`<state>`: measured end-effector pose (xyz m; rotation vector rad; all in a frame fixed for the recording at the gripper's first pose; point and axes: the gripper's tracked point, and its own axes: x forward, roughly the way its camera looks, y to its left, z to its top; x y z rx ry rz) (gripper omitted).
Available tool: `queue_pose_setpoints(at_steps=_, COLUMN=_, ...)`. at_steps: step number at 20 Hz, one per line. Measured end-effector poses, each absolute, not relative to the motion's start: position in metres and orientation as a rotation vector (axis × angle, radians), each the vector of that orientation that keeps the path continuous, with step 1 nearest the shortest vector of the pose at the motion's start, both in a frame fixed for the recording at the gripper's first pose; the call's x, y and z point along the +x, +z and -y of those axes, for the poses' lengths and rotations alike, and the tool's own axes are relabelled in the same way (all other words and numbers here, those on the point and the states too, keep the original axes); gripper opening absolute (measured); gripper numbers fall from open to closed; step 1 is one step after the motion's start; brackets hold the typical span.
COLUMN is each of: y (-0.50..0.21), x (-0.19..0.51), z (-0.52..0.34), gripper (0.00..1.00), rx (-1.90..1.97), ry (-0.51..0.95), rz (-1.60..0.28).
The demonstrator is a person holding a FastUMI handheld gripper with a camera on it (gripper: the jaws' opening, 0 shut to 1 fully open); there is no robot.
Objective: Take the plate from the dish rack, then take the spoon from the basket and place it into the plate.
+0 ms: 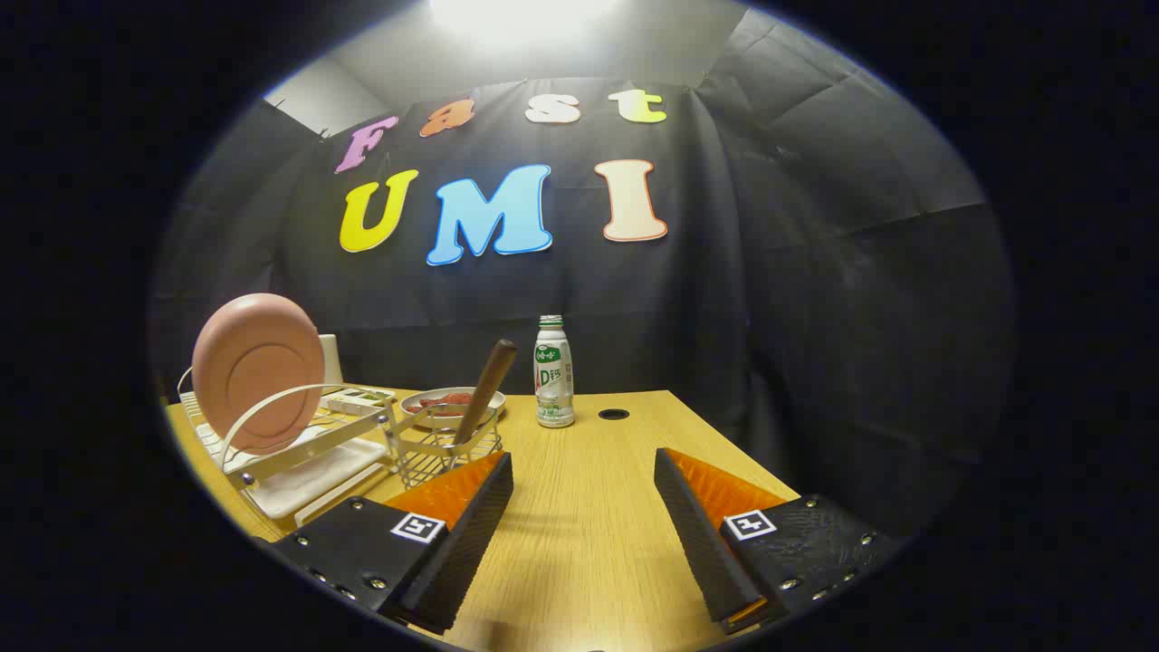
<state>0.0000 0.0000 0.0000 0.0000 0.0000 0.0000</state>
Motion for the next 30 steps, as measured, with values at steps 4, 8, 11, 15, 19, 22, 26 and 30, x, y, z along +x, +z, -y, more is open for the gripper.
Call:
queue_pose_setpoints(at_steps=4, y=0.029, x=0.039, z=0.041, gripper=0.97, rx=-0.003, ry=-0.116, rz=0.075)
queue_pose_setpoints(at_steps=8, y=0.070, x=0.024, z=0.087, gripper=0.96, rx=-0.049, ry=-0.201, rz=0.119)
queue_pose_setpoints(at_steps=11, y=0.092, x=-0.014, z=0.106, gripper=0.96, rx=-0.095, ry=-0.230, rz=0.104)
queue_pose_setpoints(at_steps=15, y=0.119, x=-0.076, z=0.094, gripper=0.96, rx=-0.113, ry=-0.221, rz=0.061)
queue_pose_setpoints(at_steps=19, y=0.145, x=-0.124, z=0.045, gripper=0.96, rx=-0.073, ry=-0.175, rz=0.028)
queue_pose_setpoints(at_steps=22, y=0.168, x=-0.145, z=-0.002, gripper=0.96, rx=-0.042, ry=-0.128, rz=0.045)
queue_pose_setpoints(at_steps=26, y=0.189, x=-0.155, z=-0.067, gripper=0.96, rx=-0.002, ry=-0.030, rz=0.049)
queue_pose_setpoints(at_steps=30, y=0.205, x=-0.145, z=-0.130, gripper=0.96, rx=0.004, ry=0.102, rz=0.034)
